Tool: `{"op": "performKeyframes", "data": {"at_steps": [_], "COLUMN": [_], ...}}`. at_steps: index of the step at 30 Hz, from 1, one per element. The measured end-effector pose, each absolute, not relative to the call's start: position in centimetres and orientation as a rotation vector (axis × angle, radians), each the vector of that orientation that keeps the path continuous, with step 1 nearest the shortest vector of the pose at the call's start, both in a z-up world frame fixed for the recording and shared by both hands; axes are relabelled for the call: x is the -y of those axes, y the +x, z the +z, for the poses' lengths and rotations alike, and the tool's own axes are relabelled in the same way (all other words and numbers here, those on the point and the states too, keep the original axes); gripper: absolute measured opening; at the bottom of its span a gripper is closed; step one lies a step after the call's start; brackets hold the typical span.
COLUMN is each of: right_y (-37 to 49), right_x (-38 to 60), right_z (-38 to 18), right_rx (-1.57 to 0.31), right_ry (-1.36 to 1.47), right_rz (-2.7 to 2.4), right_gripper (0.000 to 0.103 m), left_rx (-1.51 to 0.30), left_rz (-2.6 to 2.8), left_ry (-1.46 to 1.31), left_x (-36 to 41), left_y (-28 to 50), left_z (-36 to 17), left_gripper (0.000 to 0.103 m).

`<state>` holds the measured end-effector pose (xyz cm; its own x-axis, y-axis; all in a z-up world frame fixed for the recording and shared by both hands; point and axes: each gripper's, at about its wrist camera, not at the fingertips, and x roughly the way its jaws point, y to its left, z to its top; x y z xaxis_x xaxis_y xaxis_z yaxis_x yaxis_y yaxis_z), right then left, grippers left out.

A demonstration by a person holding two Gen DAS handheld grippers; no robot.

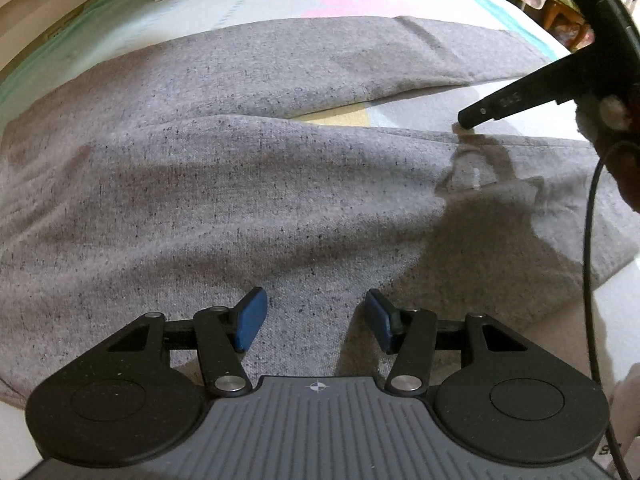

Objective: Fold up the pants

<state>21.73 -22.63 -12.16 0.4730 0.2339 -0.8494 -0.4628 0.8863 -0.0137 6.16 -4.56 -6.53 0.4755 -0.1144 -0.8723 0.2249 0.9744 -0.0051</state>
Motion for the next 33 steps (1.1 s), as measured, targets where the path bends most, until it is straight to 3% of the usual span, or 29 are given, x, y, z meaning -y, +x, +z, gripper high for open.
{"op": "performKeyframes", "data": {"at_steps": [2,4,6,7,13,14,17,18,22,25,26,29,33], "right_y": [21.6,20.9,20.2,19.8,19.1,18.9,18.9,19.0,19.3,19.6,19.5,19.6,20.8], "right_x": [23.3,22.9,22.1,21.6,20.2,20.0,20.6,20.7,20.1,19.6,19.4,20.4,25.4], "right_z": [-11.5,-11.4,-11.5,-11.7,-13.7,-13.7,-12.9,-12.8,-12.4,-13.3,-13.5,-12.8,-9.5], "right_rx": [-1.007,-0.991,-0.958,-0.948,-0.968,-0.956,-0.956,-0.961,-0.867,-0.904,-0.907,-0.884,-0.885], "right_ry": [-0.179,-0.172,-0.237,-0.275,-0.373,-0.39,-0.356,-0.337,-0.37,-0.37,-0.383,-0.355,-0.129], "right_rz": [0.524,0.573,0.587,0.604,0.705,0.719,0.717,0.718,0.64,0.627,0.627,0.585,0.493], "right_gripper": [0.009,0.023,0.067,0.07,0.072,0.064,0.01,0.007,0.004,0.004,0.007,0.027,0.028], "left_rx": [-1.06,-1.067,-1.071,-1.07,-1.068,-1.067,-1.064,-1.063,-1.065,-1.06,-1.058,-1.059,-1.021], "left_rz": [-0.22,-0.228,-0.225,-0.226,-0.232,-0.232,-0.234,-0.235,-0.25,-0.258,-0.257,-0.268,-0.266], "left_ry": [0.074,0.043,0.047,0.055,0.079,0.081,0.082,0.083,0.093,0.13,0.14,0.106,0.058], "left_x": [4.2,4.1,4.3,4.4,4.8,4.8,4.8,4.8,5.0,5.6,5.7,5.6,5.7], "left_y": [6.2,6.3,6.4,6.3,5.9,5.9,6.1,6.1,6.0,5.7,5.7,6.0,6.8], "left_z": [-6.3,-6.2,-6.3,-6.3,-6.3,-6.3,-6.4,-6.5,-6.6,-6.7,-6.6,-6.1,-4.7], "left_gripper": [0.052,0.052,0.052,0.052,0.052,0.052,0.052,0.052,0.052,0.052,0.052,0.052,0.052]}}
